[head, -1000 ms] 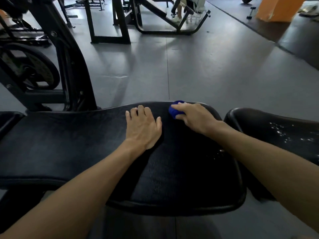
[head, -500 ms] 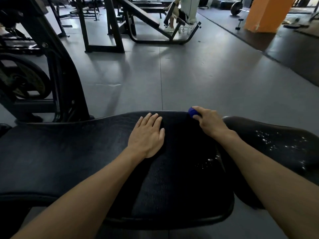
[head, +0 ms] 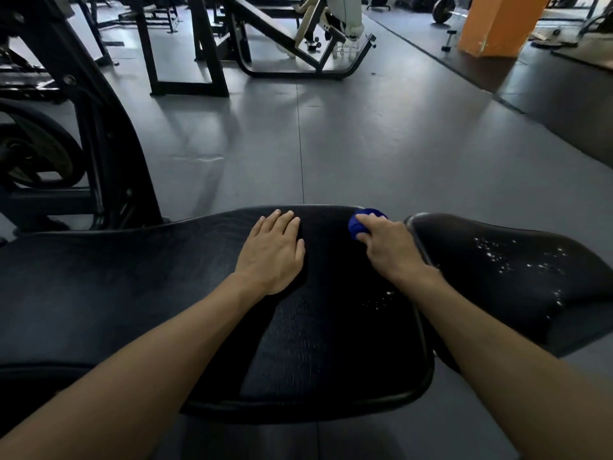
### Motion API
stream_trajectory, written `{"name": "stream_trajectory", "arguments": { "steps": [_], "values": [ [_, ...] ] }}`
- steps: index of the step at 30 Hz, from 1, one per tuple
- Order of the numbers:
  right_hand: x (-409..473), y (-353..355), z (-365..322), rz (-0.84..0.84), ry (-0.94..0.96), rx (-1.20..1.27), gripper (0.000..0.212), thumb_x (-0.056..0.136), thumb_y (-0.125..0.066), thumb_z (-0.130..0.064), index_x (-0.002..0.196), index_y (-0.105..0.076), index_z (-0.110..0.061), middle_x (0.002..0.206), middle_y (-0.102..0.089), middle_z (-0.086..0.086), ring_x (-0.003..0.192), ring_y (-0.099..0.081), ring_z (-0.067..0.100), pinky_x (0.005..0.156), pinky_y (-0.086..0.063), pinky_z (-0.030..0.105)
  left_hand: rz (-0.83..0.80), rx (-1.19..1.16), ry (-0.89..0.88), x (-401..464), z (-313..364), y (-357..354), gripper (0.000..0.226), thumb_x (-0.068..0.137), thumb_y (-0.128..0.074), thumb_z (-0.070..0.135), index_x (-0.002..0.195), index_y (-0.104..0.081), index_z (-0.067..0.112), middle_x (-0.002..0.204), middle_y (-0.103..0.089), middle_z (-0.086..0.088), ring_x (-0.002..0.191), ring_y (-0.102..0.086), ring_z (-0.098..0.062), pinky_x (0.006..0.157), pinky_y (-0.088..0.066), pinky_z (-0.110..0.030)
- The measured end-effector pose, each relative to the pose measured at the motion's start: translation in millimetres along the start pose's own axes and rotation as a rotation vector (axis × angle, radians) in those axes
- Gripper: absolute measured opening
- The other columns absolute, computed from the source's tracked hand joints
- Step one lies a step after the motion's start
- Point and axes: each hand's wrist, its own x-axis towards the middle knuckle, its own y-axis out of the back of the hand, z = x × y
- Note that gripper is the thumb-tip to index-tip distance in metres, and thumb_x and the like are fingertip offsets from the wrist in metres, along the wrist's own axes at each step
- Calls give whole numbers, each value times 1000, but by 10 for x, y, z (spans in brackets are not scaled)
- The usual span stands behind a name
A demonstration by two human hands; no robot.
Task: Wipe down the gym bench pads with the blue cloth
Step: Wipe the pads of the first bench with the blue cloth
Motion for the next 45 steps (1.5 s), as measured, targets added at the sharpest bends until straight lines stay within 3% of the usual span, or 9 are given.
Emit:
{"name": "stream_trajectory", "arguments": {
  "steps": [2, 5, 8, 14, 18, 22, 29, 36, 45],
  "values": [
    [-48, -155, -373, -10, 62, -10, 35, 101, -54, -21, 135, -57, -17, 135, -58, 13, 125, -50, 32, 100, -38, 38, 23, 17, 11, -6, 30, 25, 59, 104, -25, 39, 155, -39, 12, 163, -35, -6, 154, -23, -24, 127, -13, -42],
    [-189, -389, -805, -84, 237, 38, 43, 102, -52, -20, 146, -48, -20, 154, -45, 11, 145, -35, 29, 114, -33, 39, 72, 136, -48, -88, -44, 82, 68, 92, -24, 41, 137, -59, 6, 145, -55, -15, 139, -45, -34, 123, -25, -47],
    [-197, -176, -576, -196, 318, 67, 49, 101, -56, -17, 149, -47, -20, 154, -45, 10, 146, -34, 29, 119, -27, 41, 115, 206, -96, -199, -49, 112, 52, 90, -33, 33, 120, -67, 7, 127, -65, -15, 120, -58, -35, 118, -33, -49],
    [-249, 230, 96, -70, -60, -27, 45, 101, -57, -21, 145, -52, -22, 134, -61, 19, 122, -55, 39, 105, -39, 40, 103, 43, -54, -190, -30, 81, 55, 94, -25, 32, 128, -62, 9, 127, -63, -10, 117, -54, -31, 100, -49, -45],
    [-402, -147, -511, -65, 143, 46, 41, 100, -56, -19, 142, -54, -19, 145, -53, 13, 137, -44, 29, 110, -35, 39, 71, 14, -31, -166, -63, 103, 57, 94, -23, 37, 131, -59, 14, 132, -59, -6, 119, -49, -30, 99, -47, -46],
    [-500, -135, -549, -229, 350, 125, 51, 100, -59, -16, 149, -47, -22, 158, -40, 7, 150, -29, 22, 123, -21, 35, 74, -57, -78, -198, -179, 101, 49, 104, -32, 32, 144, -54, 15, 145, -53, -5, 133, -43, -27, 115, -36, -40],
    [-516, 351, 255, -105, 98, 31, 49, 95, -68, -17, 143, -56, -25, 144, -56, 14, 135, -51, 32, 113, -31, 30, 58, -44, -55, -222, -110, 95, 45, 107, -35, 26, 150, -47, 15, 153, -46, -3, 140, -35, -25, 117, -34, -39],
    [-702, -101, -444, -227, 422, 37, 53, 101, -57, -24, 152, -42, -28, 160, -37, 3, 151, -27, 22, 121, -28, 42, 88, -33, -17, -213, -101, 83, 45, 106, -39, 26, 148, -47, 12, 152, -46, -4, 141, -37, -24, 118, -30, -38],
    [556, -276, -684, -224, 269, -29, 54, 104, -48, -31, 155, -34, -23, 160, -33, 10, 147, -27, 36, 121, -22, 46, 85, -34, -13, -183, -149, 62, 48, 107, -36, 35, 149, -45, 13, 154, -44, -5, 144, -33, -23, 123, -25, -37]
  ]
}}
